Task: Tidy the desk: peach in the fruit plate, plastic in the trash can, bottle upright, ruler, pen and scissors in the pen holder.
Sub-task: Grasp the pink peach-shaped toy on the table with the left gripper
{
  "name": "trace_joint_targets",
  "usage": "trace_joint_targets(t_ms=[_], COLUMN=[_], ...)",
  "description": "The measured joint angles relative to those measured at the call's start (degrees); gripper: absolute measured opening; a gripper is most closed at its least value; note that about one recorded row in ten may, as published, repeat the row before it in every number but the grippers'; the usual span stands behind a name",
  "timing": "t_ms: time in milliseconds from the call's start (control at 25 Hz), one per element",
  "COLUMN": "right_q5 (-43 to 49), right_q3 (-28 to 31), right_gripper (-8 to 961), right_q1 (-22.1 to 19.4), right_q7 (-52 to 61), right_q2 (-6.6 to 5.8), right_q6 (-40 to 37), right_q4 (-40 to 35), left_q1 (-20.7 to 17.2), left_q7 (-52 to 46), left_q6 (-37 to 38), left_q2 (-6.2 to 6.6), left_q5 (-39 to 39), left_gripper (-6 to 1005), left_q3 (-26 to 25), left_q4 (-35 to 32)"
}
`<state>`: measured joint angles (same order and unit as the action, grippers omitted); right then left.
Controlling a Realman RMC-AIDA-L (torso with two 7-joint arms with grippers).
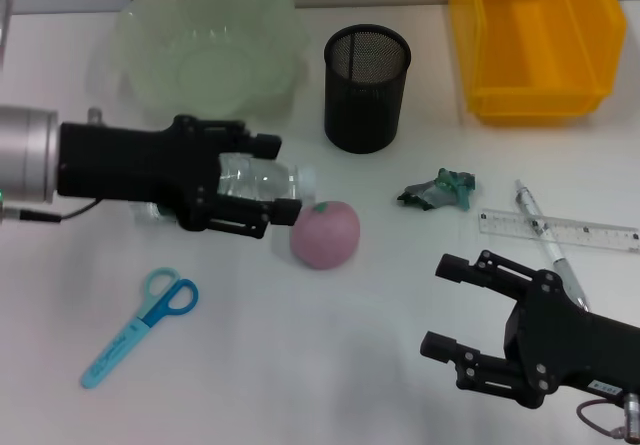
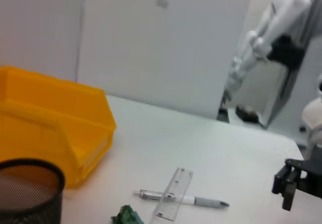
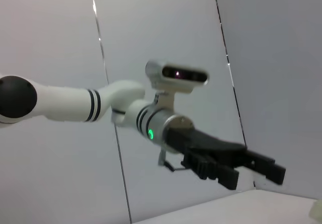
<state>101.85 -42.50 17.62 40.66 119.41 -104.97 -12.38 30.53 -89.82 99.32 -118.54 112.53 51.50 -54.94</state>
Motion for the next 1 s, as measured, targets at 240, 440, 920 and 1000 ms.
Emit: trace_joint_targets(t_ms=[240,440,920,1000], right_q5=[0.0,0.0,-0.1,-0.1], right_q3=[0.1,0.1,0.7,0.7], right_gripper=[764,764,763,763], right_q1=[-0.5,-1.1,-1.1,-1.1], right_q7=[0.9,1.1,0.9,0.9], right_q2=[-0.17,-0.06,-0.06,-0.06], right_q6=[0.0,0.1,0.1,0.1], right_q4=[0.6,0.6,1.6,1.6], left_q1=[0.5,3.6,6.3,6.3], left_q7=[-0.9,-2.2,-3.5,-4.5], left_q6=[-0.2,-5.0,-22.0,-24.1], left_q2=[-0.01,-0.08,-0.51,-0.56], left_q5=[0.2,6.9,11.0,11.5], left_gripper=[826,822,813,811], left_q3=[2.6,9.3,33.4,35.3], left_q4=[-3.2,-6.8,-7.2,-7.0])
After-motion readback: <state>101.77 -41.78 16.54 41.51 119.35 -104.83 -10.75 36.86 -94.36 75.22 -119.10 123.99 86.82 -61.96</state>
